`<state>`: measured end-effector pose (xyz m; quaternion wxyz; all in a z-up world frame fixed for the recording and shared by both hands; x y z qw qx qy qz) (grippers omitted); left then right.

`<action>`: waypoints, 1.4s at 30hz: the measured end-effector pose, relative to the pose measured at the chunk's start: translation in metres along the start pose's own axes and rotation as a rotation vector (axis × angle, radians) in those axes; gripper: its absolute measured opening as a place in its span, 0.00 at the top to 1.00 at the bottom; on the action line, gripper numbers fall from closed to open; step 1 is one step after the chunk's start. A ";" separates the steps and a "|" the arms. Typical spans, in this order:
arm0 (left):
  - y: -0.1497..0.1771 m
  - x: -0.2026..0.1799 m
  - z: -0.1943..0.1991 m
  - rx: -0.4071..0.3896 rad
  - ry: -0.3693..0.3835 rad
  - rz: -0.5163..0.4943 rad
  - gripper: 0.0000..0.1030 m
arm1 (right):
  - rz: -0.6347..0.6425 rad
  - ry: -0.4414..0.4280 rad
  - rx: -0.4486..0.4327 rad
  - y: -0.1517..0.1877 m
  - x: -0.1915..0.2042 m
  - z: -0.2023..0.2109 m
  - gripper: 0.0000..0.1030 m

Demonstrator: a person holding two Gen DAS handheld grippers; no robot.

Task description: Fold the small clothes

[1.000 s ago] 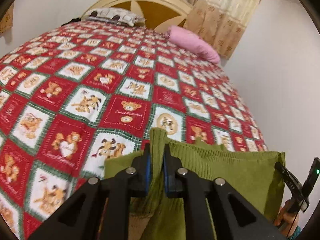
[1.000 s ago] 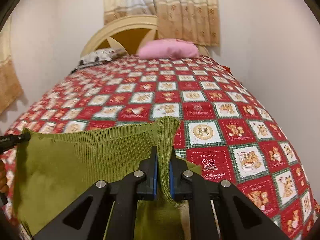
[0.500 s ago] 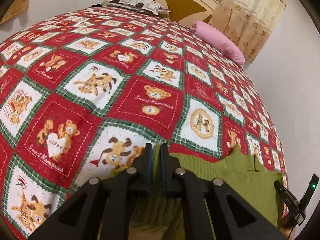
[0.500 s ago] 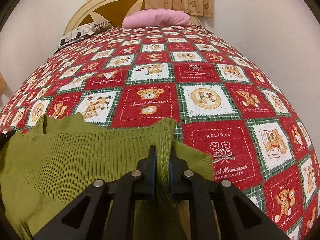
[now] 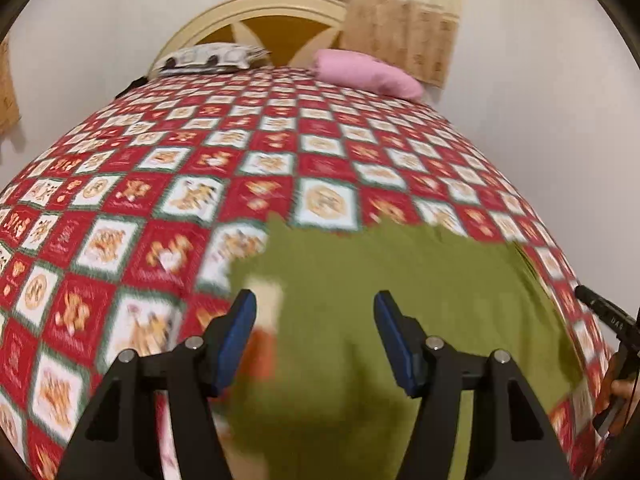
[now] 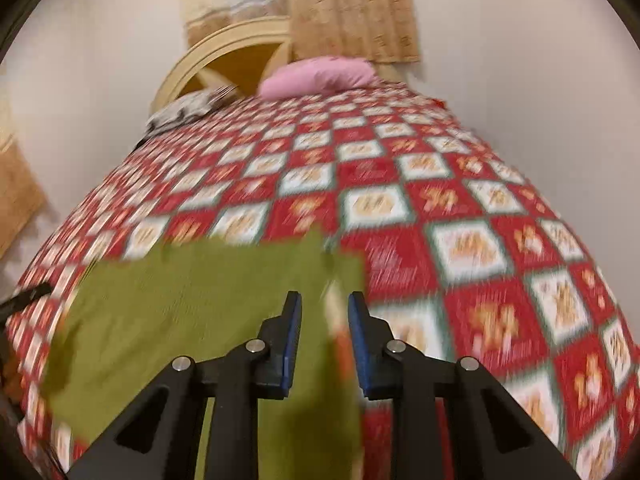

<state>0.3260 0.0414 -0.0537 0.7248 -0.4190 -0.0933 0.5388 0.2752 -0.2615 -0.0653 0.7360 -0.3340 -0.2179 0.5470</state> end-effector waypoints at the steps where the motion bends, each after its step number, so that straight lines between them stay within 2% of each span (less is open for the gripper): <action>1: 0.010 -0.009 0.001 0.000 -0.004 -0.012 0.37 | 0.004 0.000 0.006 0.011 0.002 0.006 0.76; 3: 0.026 -0.023 -0.001 0.003 -0.032 -0.024 0.36 | 0.019 0.000 0.006 0.033 0.012 0.018 0.76; 6: 0.045 -0.034 -0.011 0.011 -0.044 -0.027 0.36 | 0.074 -0.056 0.020 0.055 0.038 0.023 0.76; 7: 0.049 -0.030 -0.015 0.019 -0.081 -0.022 0.36 | 0.101 -0.057 0.029 0.061 0.045 0.022 0.76; 10: 0.056 0.003 -0.018 0.031 -0.174 0.042 0.36 | 0.166 0.024 0.093 0.085 0.042 0.008 0.76; 12: 0.059 0.025 -0.015 0.021 -0.191 0.080 0.27 | 0.178 0.034 0.079 0.096 0.029 0.010 0.78; 13: 0.063 0.040 -0.014 0.028 -0.205 0.110 0.14 | 0.175 0.035 0.081 0.099 0.024 0.013 0.78; 14: 0.064 0.049 -0.015 0.030 -0.182 0.147 0.10 | 0.165 0.033 0.087 0.102 0.017 0.016 0.78; 16: 0.068 0.067 -0.016 0.024 -0.091 0.266 0.10 | 0.138 0.030 0.103 0.103 0.004 0.020 0.78; 20: 0.065 0.067 -0.020 0.019 -0.132 0.251 0.09 | 0.104 0.003 0.121 0.107 -0.008 0.023 0.80; 23: 0.065 0.065 -0.017 0.020 -0.116 0.257 0.09 | 0.113 0.047 0.106 0.099 0.001 0.033 0.80; 25: 0.070 0.066 -0.002 0.000 -0.100 0.281 0.10 | 0.091 0.011 0.049 0.089 0.012 0.051 0.80; 28: 0.078 0.065 0.024 -0.045 -0.133 0.274 0.11 | 0.096 -0.047 -0.018 0.077 0.040 0.070 0.80; 31: 0.085 0.060 0.043 -0.083 -0.156 0.263 0.11 | 0.123 -0.143 -0.018 0.066 0.086 0.068 0.80; 35: 0.096 0.051 0.058 -0.105 -0.191 0.288 0.11 | 0.163 -0.201 -0.015 0.067 0.137 0.055 0.80; 37: 0.104 0.049 0.059 -0.088 -0.190 0.304 0.11 | 0.188 -0.190 0.001 0.077 0.156 0.043 0.80; 40: 0.119 0.043 0.058 -0.062 -0.176 0.324 0.11 | 0.217 -0.156 0.053 0.098 0.164 0.019 0.80; 42: 0.125 0.038 0.057 -0.058 -0.156 0.330 0.11 | 0.204 -0.168 0.050 0.097 0.163 0.020 0.80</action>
Point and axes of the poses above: each gripper's, at about its wrist camera, not at the fingertips, and z roughly against the way its jaws point, x to its left, y to its underside, the point moved 7 cm from there along -z, roughly the way its jaws point, and after that the axes turned 13 degrees about y, right-handed, at the moved point
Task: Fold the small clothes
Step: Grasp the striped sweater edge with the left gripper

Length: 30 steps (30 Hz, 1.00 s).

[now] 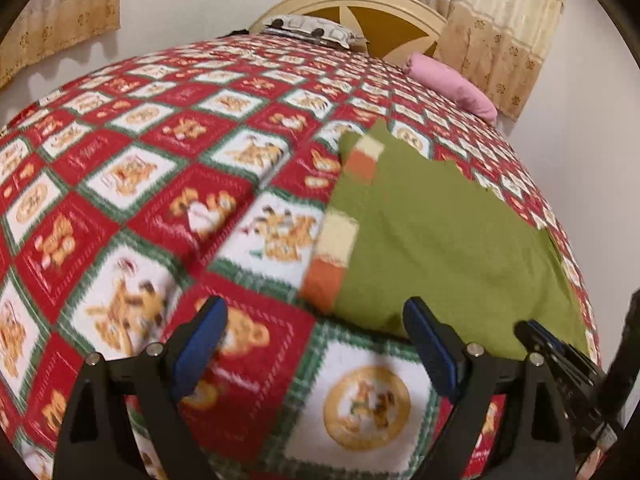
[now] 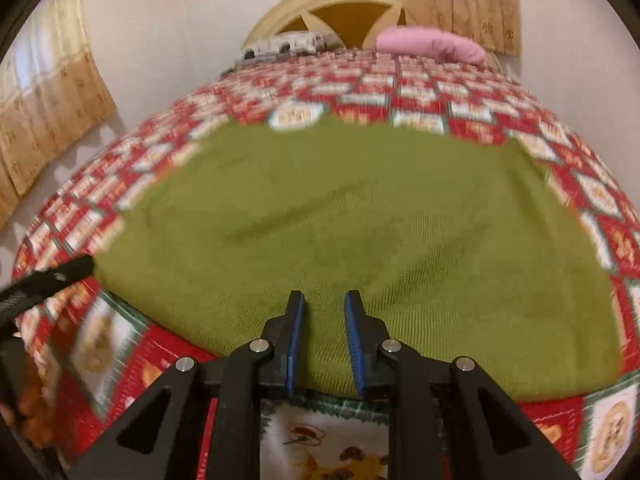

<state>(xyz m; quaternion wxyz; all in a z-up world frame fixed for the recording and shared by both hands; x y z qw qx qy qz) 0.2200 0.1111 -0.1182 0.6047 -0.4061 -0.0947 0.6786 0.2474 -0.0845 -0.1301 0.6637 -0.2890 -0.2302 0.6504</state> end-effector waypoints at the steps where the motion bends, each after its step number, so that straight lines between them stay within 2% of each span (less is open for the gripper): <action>1: 0.003 -0.002 -0.001 0.004 0.020 0.012 0.11 | -0.004 -0.005 0.000 -0.001 -0.002 0.000 0.80; 3: 0.009 -0.008 -0.011 0.031 0.095 0.051 0.11 | -0.011 -0.016 0.004 0.001 -0.003 -0.002 0.80; 5: 0.007 -0.011 -0.013 0.007 0.096 0.057 0.10 | -0.013 -0.018 0.004 0.001 -0.004 -0.002 0.79; 7: -0.001 -0.015 -0.019 -0.006 0.134 0.068 0.10 | -0.012 -0.018 0.000 0.000 -0.005 -0.002 0.79; 10: -0.016 -0.011 -0.027 -0.038 0.162 0.143 0.10 | -0.019 -0.025 0.000 0.001 -0.005 -0.004 0.79; 12: -0.024 -0.014 -0.034 -0.050 0.205 0.171 0.18 | -0.025 -0.032 0.000 0.001 -0.006 -0.004 0.79; 14: -0.025 -0.022 -0.040 -0.044 0.211 0.140 0.43 | -0.029 -0.036 0.001 0.002 -0.006 -0.004 0.79; 15: -0.023 -0.025 -0.040 -0.043 0.210 0.121 0.49 | -0.031 -0.037 0.001 0.003 -0.006 -0.004 0.79; 16: -0.021 -0.029 -0.041 -0.043 0.205 0.098 0.61 | -0.032 -0.039 0.002 0.003 -0.006 -0.004 0.79; 17: -0.019 -0.030 -0.042 -0.042 0.196 0.082 0.65 | -0.033 -0.039 0.002 0.003 -0.005 -0.004 0.79; 20: -0.016 -0.023 -0.043 -0.046 0.178 0.112 0.63 | -0.037 -0.044 0.004 0.003 -0.005 -0.005 0.79; 23: -0.019 -0.014 -0.045 -0.050 0.224 0.211 0.55 | -0.039 -0.046 0.004 0.003 -0.005 -0.006 0.79; 25: -0.023 -0.014 -0.046 -0.060 0.215 0.224 0.56 | -0.039 -0.045 0.003 0.003 -0.006 -0.006 0.79; 28: -0.028 -0.026 -0.043 -0.095 0.167 0.153 0.76 | -0.040 -0.046 0.004 0.003 -0.006 -0.006 0.79; 30: -0.030 -0.040 -0.039 -0.117 0.153 0.087 0.79 | -0.040 -0.047 0.005 0.004 -0.006 -0.006 0.79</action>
Point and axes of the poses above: each gripper's, at about its wrist camera, not at the fingertips, and z roughly against the way its jaws point, x to its left, y to its underside, the point moved 7 cm from there along -z, roughly the way its jaws point, and after that the axes turned 13 degrees about y, right-handed, at the moved point
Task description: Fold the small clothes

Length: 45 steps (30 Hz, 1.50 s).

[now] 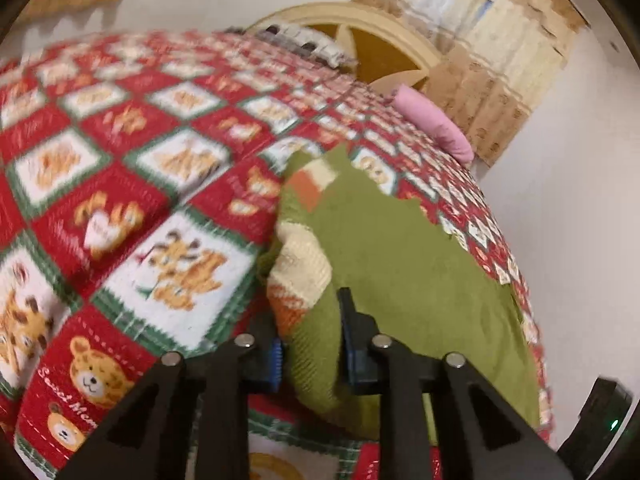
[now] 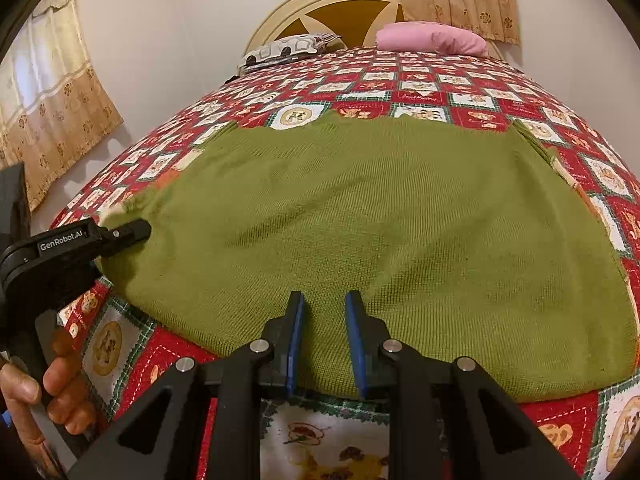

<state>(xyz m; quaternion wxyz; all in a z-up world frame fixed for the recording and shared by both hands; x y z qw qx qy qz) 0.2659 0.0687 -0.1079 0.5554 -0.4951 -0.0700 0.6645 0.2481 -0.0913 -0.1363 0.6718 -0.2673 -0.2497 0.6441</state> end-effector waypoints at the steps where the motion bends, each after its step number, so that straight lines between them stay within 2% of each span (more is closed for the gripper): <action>1: 0.000 -0.011 0.000 -0.009 0.003 -0.047 0.80 | 0.000 0.001 0.001 0.000 0.000 0.000 0.79; 4: 0.004 -0.033 -0.003 -0.019 -0.004 -0.147 0.80 | 0.014 0.018 0.008 -0.001 0.003 0.000 0.79; 6: 0.008 -0.034 -0.004 -0.022 -0.007 -0.161 0.80 | 0.028 0.021 0.018 -0.005 0.005 0.003 0.78; 8: 0.008 -0.026 -0.004 -0.022 0.020 -0.125 0.80 | 0.027 -0.038 0.024 -0.017 0.010 0.009 0.77; 11: 0.005 -0.016 -0.002 -0.038 0.049 -0.058 0.80 | 0.043 -0.107 -0.005 -0.056 0.025 0.020 0.76; 12: 0.006 -0.014 -0.002 -0.042 0.053 -0.042 0.80 | 0.058 -0.130 -0.006 -0.072 0.033 0.020 0.73; 14: 0.005 -0.013 -0.002 -0.052 0.065 -0.016 0.80 | 0.070 -0.208 0.011 -0.101 0.054 0.017 0.44; 15: 0.005 -0.011 -0.002 -0.058 0.068 -0.003 0.80 | 0.076 -0.252 0.028 -0.114 0.066 0.013 0.38; 17: 0.006 -0.006 -0.002 -0.057 0.066 0.025 0.79 | 0.113 -0.285 0.057 -0.136 0.094 -0.004 0.35; 21: 0.009 0.016 -0.007 -0.037 0.065 0.148 0.74 | 0.201 -0.283 0.164 -0.145 0.147 -0.051 0.35; 23: 0.012 0.028 -0.007 -0.040 0.102 0.230 0.72 | 0.255 -0.258 0.203 -0.141 0.170 -0.073 0.35; 24: 0.012 0.030 -0.005 -0.055 0.118 0.250 0.72 | 0.290 -0.248 0.222 -0.138 0.181 -0.083 0.35; 27: 0.013 0.026 -0.006 -0.052 0.105 0.229 0.72 | 0.367 -0.203 0.287 -0.126 0.208 -0.112 0.35; 28: 0.014 0.026 -0.006 -0.052 0.106 0.231 0.71 | 0.380 -0.192 0.293 -0.125 0.209 -0.116 0.33; 29: 0.014 0.026 -0.006 -0.053 0.111 0.239 0.71 | 0.399 -0.185 0.285 -0.125 0.216 -0.120 0.23; 30: 0.014 0.027 -0.006 -0.054 0.117 0.246 0.71 | 0.416 -0.189 0.276 -0.125 0.221 -0.122 0.20; 33: 0.015 0.027 -0.005 -0.056 0.118 0.248 0.71 | 0.507 -0.136 0.245 -0.121 0.229 -0.126 0.17; 36: 0.015 0.029 -0.004 -0.059 0.121 0.253 0.71 | 0.604 -0.061 0.187 -0.115 0.232 -0.127 0.27; 37: 0.015 0.030 -0.003 -0.059 0.120 0.255 0.71 | 0.634 -0.030 0.173 -0.115 0.230 -0.128 0.36; 39: 0.016 0.030 -0.002 -0.059 0.119 0.254 0.71 | 0.636 -0.005 0.173 -0.119 0.225 -0.127 0.44; 40: 0.016 0.030 -0.002 -0.060 0.117 0.253 0.71 | 0.619 0.006 0.179 -0.123 0.220 -0.127 0.55; 44: 0.015 0.029 -0.003 -0.060 0.113 0.242 0.71 | 0.503 -0.063 0.208 -0.135 0.202 -0.121 0.85; 45: 0.014 0.029 -0.004 -0.060 0.113 0.237 0.71 | 0.459 -0.090 0.213 -0.137 0.197 -0.117 0.86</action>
Point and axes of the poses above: each gripper's, at about its wrist camera, not at the fingertips, and z roughly against the way its jaws point, x to its left, y to its underside, the point moved 7 cm from there along -z, roughly the way its jaws point, and after that the axes turned 13 degrees about y, right-handed, at the moved point
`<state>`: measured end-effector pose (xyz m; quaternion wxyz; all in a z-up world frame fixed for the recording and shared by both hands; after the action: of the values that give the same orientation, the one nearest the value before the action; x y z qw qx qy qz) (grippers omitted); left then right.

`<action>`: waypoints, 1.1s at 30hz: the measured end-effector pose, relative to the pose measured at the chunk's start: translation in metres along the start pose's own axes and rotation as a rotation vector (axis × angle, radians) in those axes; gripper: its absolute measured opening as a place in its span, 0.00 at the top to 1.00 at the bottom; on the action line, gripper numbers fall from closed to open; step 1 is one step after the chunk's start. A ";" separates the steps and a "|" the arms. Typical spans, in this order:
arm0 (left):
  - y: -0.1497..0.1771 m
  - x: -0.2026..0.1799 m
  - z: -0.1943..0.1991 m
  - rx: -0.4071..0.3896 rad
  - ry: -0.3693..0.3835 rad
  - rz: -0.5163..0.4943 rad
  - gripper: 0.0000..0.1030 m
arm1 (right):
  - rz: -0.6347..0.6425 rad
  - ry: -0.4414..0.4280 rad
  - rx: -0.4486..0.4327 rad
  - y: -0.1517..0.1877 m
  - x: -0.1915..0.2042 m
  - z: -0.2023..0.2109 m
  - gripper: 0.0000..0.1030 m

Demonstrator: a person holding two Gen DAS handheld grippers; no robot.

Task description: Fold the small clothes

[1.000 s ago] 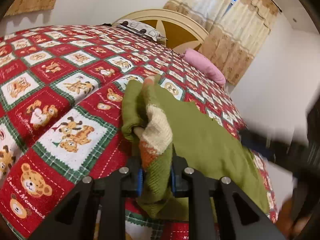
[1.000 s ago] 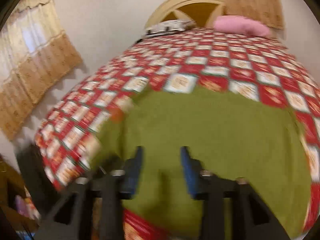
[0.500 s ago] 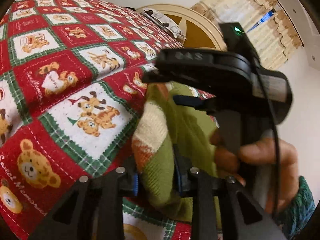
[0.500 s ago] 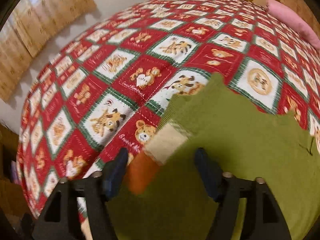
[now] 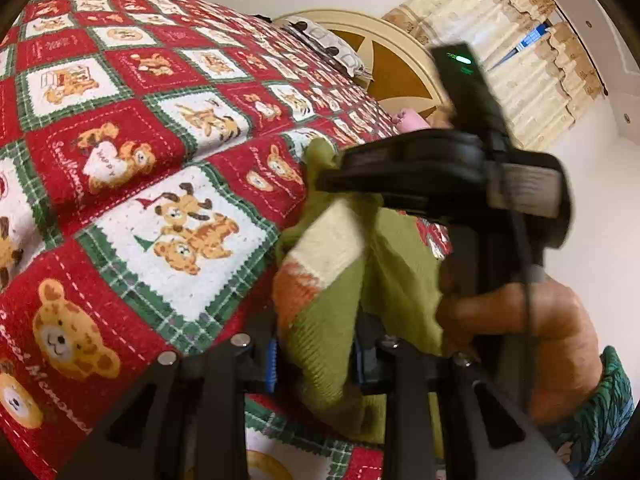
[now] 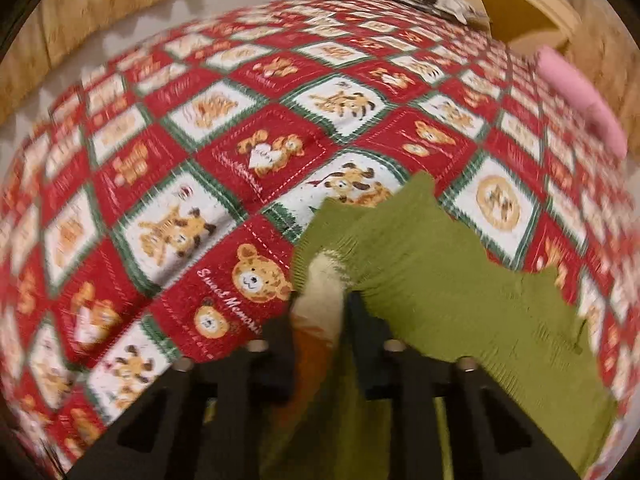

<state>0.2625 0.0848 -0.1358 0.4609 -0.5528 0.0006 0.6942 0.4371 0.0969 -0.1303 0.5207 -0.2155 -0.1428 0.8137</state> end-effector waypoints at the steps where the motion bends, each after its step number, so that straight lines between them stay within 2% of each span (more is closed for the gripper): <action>1: -0.001 -0.001 -0.001 0.001 0.000 -0.006 0.71 | -0.058 -0.046 -0.009 0.000 -0.009 0.007 0.87; 5: -0.001 -0.007 -0.001 0.007 0.014 -0.036 0.71 | -0.215 -0.177 -0.063 0.004 -0.035 0.033 0.88; 7: -0.001 -0.015 -0.002 0.019 0.027 -0.078 0.72 | -0.273 -0.212 -0.075 0.007 -0.050 0.043 0.88; 9: 0.001 -0.034 -0.002 0.027 0.030 -0.169 0.72 | -0.314 -0.236 -0.090 0.011 -0.067 0.053 0.88; 15: 0.015 -0.095 -0.005 0.050 0.020 -0.457 0.75 | -0.377 -0.243 -0.138 0.030 -0.119 0.083 0.89; 22: 0.043 -0.161 -0.019 0.075 0.051 -0.692 0.77 | -0.440 -0.203 -0.163 0.064 -0.188 0.099 0.89; 27: 0.072 -0.183 -0.037 0.144 0.072 -0.743 0.78 | -0.488 -0.188 -0.163 0.091 -0.225 0.098 0.89; 33: 0.097 -0.180 -0.058 0.231 0.040 -0.774 0.78 | -0.511 -0.173 -0.123 0.119 -0.240 0.075 0.89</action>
<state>0.2387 -0.1157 -0.0695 0.7474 -0.4699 -0.1207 0.4539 0.3939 -0.1714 -0.0709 0.6808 -0.1334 -0.2856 0.6612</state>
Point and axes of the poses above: each gripper's, at about its wrist camera, not at the fingertips, and z roughly against the way its jaws point, x to its left, y to its underside, the point moved 7 cm from there along -z, roughly the way its jaws point, and after that the axes turned 13 degrees about y, right-handed, at the moved point
